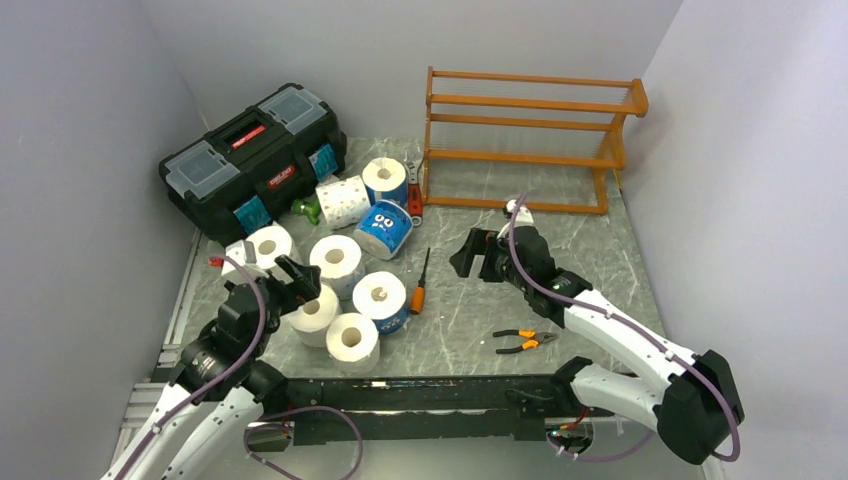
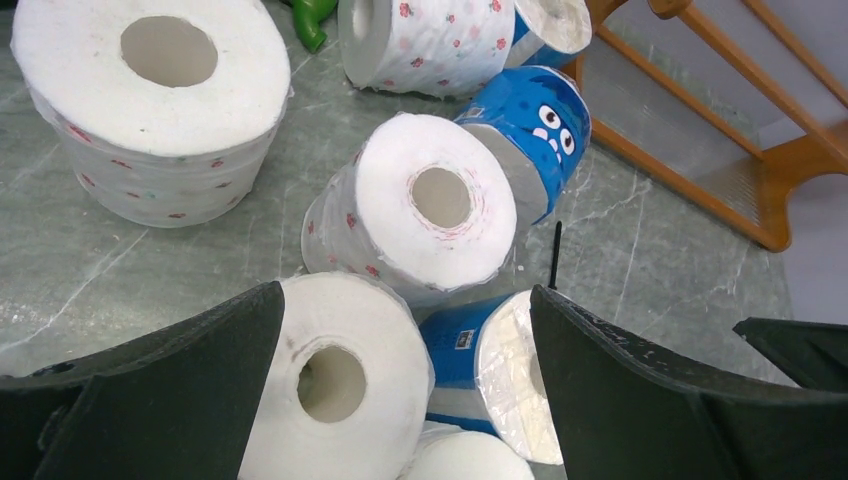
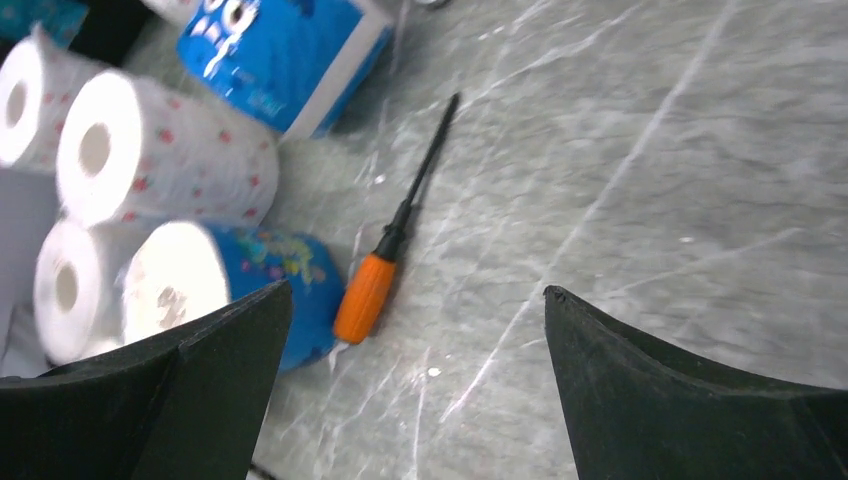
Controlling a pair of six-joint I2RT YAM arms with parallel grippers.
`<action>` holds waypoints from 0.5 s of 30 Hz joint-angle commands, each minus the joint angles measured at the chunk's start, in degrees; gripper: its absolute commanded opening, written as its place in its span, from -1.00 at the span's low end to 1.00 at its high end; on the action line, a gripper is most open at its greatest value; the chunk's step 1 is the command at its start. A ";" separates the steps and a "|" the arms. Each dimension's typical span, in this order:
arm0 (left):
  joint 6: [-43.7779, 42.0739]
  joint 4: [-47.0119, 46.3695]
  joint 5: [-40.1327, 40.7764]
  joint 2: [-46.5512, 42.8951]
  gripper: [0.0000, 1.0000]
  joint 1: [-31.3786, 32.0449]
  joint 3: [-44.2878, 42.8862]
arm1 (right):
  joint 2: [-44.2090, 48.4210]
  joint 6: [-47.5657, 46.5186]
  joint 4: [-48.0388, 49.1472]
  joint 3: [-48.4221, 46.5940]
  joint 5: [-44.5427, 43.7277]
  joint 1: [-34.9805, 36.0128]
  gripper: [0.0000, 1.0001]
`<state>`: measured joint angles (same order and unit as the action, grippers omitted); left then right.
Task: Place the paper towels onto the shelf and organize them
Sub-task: Adjust the shelf at the center of the board.
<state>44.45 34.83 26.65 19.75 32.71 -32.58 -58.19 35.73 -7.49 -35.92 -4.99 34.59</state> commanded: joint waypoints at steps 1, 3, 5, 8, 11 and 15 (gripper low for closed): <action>-1.75 -2.06 -1.12 -2.96 0.99 -0.08 1.81 | -0.67 -3.95 6.19 -1.41 14.61 0.68 0.94; -2.69 -0.97 -1.76 -2.19 0.99 -0.04 1.10 | -0.36 -5.52 7.04 -1.68 14.22 2.93 0.94; -3.18 0.21 -2.28 -1.05 0.99 -0.05 0.32 | -1.30 -8.00 5.40 -3.88 10.49 6.76 0.95; -3.79 0.00 -3.83 0.61 0.99 -0.04 -0.20 | -5.30 -10.51 0.85 -8.89 5.42 12.27 0.96; -3.63 -1.55 -5.92 0.84 0.99 -0.07 0.23 | -8.44 -10.99 0.64 -11.16 -0.25 15.77 0.99; -2.42 -3.80 -7.23 -0.41 0.99 -0.03 2.69 | -11.99 -8.59 -0.77 -13.99 -5.33 16.74 1.00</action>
<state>42.17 34.63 22.02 20.34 32.71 -31.09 -67.75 27.07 -7.07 -45.95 -2.61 50.89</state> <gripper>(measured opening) 0.994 0.994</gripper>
